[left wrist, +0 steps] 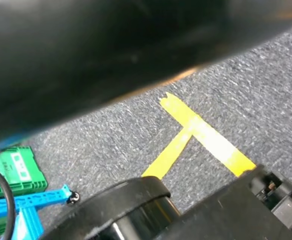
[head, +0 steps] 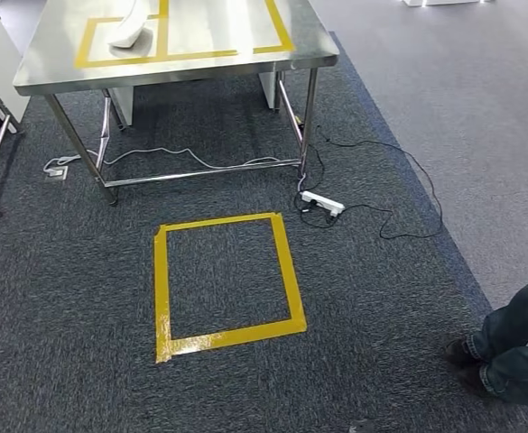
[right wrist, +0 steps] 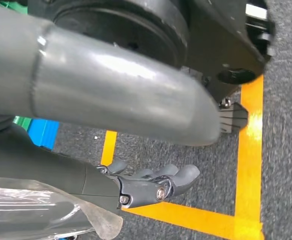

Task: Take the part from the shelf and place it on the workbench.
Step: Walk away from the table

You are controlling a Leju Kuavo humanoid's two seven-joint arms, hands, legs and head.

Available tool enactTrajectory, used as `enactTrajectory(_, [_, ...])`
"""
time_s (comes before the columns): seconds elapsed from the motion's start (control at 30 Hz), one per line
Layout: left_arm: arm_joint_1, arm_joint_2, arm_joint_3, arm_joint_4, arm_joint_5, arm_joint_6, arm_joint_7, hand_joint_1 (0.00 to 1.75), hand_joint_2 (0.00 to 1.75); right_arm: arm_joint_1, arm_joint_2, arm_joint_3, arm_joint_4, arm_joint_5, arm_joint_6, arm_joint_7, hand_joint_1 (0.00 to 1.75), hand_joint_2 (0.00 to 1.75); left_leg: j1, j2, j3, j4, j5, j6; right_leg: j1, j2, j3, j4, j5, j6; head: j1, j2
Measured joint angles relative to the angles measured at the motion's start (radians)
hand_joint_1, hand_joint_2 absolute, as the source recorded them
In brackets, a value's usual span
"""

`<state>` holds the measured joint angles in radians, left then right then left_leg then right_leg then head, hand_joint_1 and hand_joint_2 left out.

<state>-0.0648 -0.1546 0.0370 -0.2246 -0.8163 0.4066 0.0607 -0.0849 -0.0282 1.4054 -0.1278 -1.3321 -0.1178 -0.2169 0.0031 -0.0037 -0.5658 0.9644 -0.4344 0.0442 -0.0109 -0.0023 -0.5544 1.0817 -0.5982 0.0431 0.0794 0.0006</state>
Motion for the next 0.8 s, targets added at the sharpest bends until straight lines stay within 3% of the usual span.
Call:
enactTrajectory(0.07, [0.001,0.0,0.0,0.0,0.0,0.0,0.0,0.0,0.0,0.001,0.0,0.002,0.0,0.0,0.0,0.0,0.0,0.0,0.001,-0.009,-0.007,0.001,0.003,-0.001,-0.003,0.001,-0.056,0.127,-0.058,0.009,0.002,0.0])
enactTrajectory(0.1, [0.002,0.0,0.0,0.0,0.0,0.0,0.0,0.0,0.0,0.002,0.0,0.002,0.0,0.0,0.0,0.001,0.0,0.0,0.001,-0.015,-0.009,0.002,0.004,-0.002,-0.005,0.001,-0.069,0.159,-0.064,0.012,0.002,0.0])
enactTrajectory(0.13, [0.002,0.0,0.0,0.0,0.0,-0.001,0.0,0.0,0.0,0.002,0.0,0.002,0.0,0.0,0.0,0.001,0.0,0.0,0.001,-0.022,-0.011,0.005,0.005,-0.004,-0.007,0.001,-0.064,0.153,-0.049,0.016,0.002,0.0])
enactTrajectory(0.2, [0.001,0.0,0.0,0.0,0.0,-0.003,0.0,0.0,0.0,0.003,0.0,0.003,-0.001,0.0,-0.002,0.001,0.0,0.0,0.004,-0.042,-0.017,0.015,0.006,-0.011,-0.014,0.016,-0.003,0.037,0.017,0.021,0.002,0.0])
enactTrajectory(0.27, [-0.001,0.0,0.0,0.0,0.0,-0.005,0.0,0.0,0.0,0.002,-0.001,0.003,-0.001,0.0,-0.005,0.001,0.0,0.0,0.003,-0.061,-0.028,0.031,0.005,-0.024,-0.018,0.05,0.053,-0.076,0.052,0.016,0.003,0.0])
enactTrajectory(0.33, [-0.002,0.001,0.0,0.0,0.0,-0.006,0.0,0.0,0.0,0.003,0.0,0.004,-0.001,0.0,-0.006,0.001,0.0,0.0,0.002,-0.078,-0.037,0.038,0.008,-0.038,-0.015,0.061,0.063,-0.099,0.05,-0.001,0.0,0.0])
enactTrajectory(0.4, [0.001,0.002,0.0,0.0,0.0,-0.007,0.0,0.0,0.0,0.004,0.0,0.005,-0.001,0.0,-0.007,0.002,0.0,0.0,0.005,-0.085,-0.043,0.041,0.01,-0.048,-0.014,0.038,0.065,-0.095,0.055,-0.02,-0.002,0.0])
enactTrajectory(0.47, [0.004,0.003,0.0,0.0,0.0,-0.007,0.0,0.0,0.0,0.003,-0.001,0.006,-0.001,0.0,-0.009,0.001,0.0,0.0,0.005,-0.057,-0.066,0.092,-0.029,-0.056,-0.014,0.015,0.066,-0.096,0.061,-0.036,-0.009,0.0])
enactTrajectory(0.53, [0.003,0.004,0.0,0.0,0.001,-0.007,0.0,0.0,0.0,0.005,-0.001,0.006,-0.002,-0.001,-0.009,0.001,0.0,0.0,0.005,-0.019,-0.115,0.216,-0.104,-0.06,-0.009,-0.01,0.063,-0.096,0.065,-0.044,-0.017,0.0])
enactTrajectory(0.57, [0.002,0.004,0.0,0.0,0.001,-0.006,0.0,0.0,0.0,0.007,-0.002,0.007,-0.002,-0.001,-0.009,0.001,0.0,0.0,0.005,-0.012,-0.14,0.282,-0.134,-0.061,-0.007,-0.024,0.061,-0.095,0.065,-0.046,-0.019,0.0])
enactTrajectory(0.6, [0.003,0.004,0.0,0.0,0.001,-0.006,0.0,0.0,0.0,0.008,-0.002,0.007,-0.002,-0.001,-0.009,0.001,0.0,0.0,0.005,-0.009,-0.151,0.322,-0.147,-0.06,-0.004,-0.038,0.06,-0.095,0.065,-0.046,-0.019,0.0])
enactTrajectory(0.63, [0.004,0.004,0.0,0.0,0.001,-0.006,0.0,0.0,0.0,0.007,-0.002,0.007,-0.002,-0.002,-0.009,0.001,0.0,0.0,0.005,-0.007,-0.147,0.328,-0.142,-0.058,-0.002,-0.051,0.059,-0.095,0.065,-0.046,-0.019,0.0])
enactTrajectory(0.7, [0.005,0.004,0.0,0.0,0.001,-0.006,0.0,0.0,0.0,0.004,-0.002,0.007,-0.002,-0.003,-0.009,0.001,0.0,0.0,0.001,0.008,-0.086,0.228,-0.087,-0.045,0.002,-0.074,0.061,-0.095,0.063,-0.046,-0.019,0.0])
enactTrajectory(0.73, [0.004,0.004,0.0,0.0,0.001,-0.006,0.0,0.0,0.0,0.003,-0.001,0.007,-0.002,-0.003,-0.009,0.001,0.0,0.0,-0.005,0.031,-0.047,0.157,-0.065,-0.036,0.004,-0.084,0.063,-0.095,0.061,-0.045,-0.018,0.0])
enactTrajectory(0.8, [0.001,0.004,0.0,0.0,0.001,-0.006,0.0,0.0,0.0,0.001,-0.001,0.007,-0.002,-0.004,-0.009,0.001,0.0,0.0,-0.017,0.067,-0.001,0.063,-0.046,-0.022,0.01,-0.105,0.064,-0.094,0.057,-0.038,-0.018,0.0])
